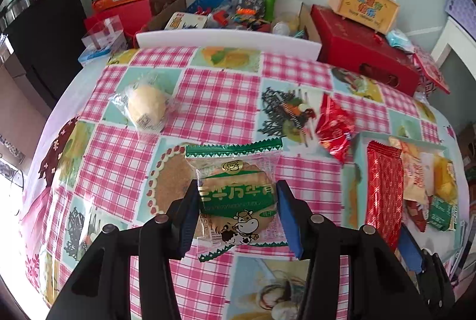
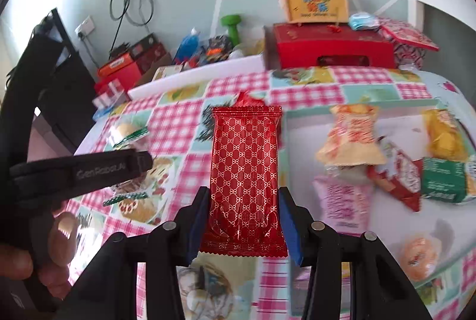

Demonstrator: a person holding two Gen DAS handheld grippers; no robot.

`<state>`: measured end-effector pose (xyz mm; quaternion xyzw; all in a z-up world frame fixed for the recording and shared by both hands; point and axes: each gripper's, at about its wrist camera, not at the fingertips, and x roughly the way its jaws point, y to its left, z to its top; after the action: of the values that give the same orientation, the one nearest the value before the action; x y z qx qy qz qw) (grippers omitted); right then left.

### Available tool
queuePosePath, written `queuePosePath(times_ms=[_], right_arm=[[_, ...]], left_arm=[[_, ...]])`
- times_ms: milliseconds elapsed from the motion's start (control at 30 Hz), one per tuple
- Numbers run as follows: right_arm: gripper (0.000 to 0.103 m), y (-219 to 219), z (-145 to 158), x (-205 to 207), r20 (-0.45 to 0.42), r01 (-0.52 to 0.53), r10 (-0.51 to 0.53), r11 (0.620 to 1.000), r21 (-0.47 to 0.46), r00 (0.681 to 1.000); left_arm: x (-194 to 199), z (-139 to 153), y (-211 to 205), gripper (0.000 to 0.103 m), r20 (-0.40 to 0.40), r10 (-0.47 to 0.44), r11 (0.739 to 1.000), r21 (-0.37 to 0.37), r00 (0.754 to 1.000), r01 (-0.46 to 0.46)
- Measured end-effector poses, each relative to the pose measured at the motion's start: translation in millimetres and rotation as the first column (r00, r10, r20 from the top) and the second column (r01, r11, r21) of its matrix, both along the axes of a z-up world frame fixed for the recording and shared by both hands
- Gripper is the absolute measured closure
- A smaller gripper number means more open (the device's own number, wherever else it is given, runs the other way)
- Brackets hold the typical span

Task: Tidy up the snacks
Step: 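Carry both held packets over the tray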

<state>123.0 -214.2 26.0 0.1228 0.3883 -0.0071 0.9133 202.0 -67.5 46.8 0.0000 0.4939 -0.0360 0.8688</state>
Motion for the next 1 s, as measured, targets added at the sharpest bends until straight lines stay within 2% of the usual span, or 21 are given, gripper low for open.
queuePosePath(times_ms=[233,333,533,700,833,1000], right_arm=[[0.054,-52,18,-16,0.038,0.167,-0.167,0.986,-0.011,0.985],[0.054,-79,21,-26,0.037,0.253,-0.253,0.967,-0.008,0.967],[0.054,-119,25,-43,0.042,0.363,-0.362,0.932,-0.004,0.931],[0.054,-144,30,-57,0.051,0.429,-0.429,0.903,-0.003,0.902],[0.054,-156,29,-62,0.043,0.466,-0.465,0.885,-0.002,0.884],[0.054,-158,24,-61,0.021,0.454,-0.454,0.891,0.0,0.891]], left_arm=[[-14,14,-42,0.052,0.053,-0.122,0.992,-0.005,0.991,0.123],[-22,15,-67,0.052,0.065,-0.199,0.98,-0.01,0.978,0.2],[-44,13,-118,0.052,0.085,-0.345,0.938,0.015,0.935,0.345],[-60,4,-151,0.052,0.08,-0.443,0.896,0.028,0.893,0.442],[-69,-4,-168,0.052,0.072,-0.489,0.873,0.031,0.87,0.488],[-76,-10,-180,0.052,0.076,-0.519,0.855,0.036,0.851,0.518]])
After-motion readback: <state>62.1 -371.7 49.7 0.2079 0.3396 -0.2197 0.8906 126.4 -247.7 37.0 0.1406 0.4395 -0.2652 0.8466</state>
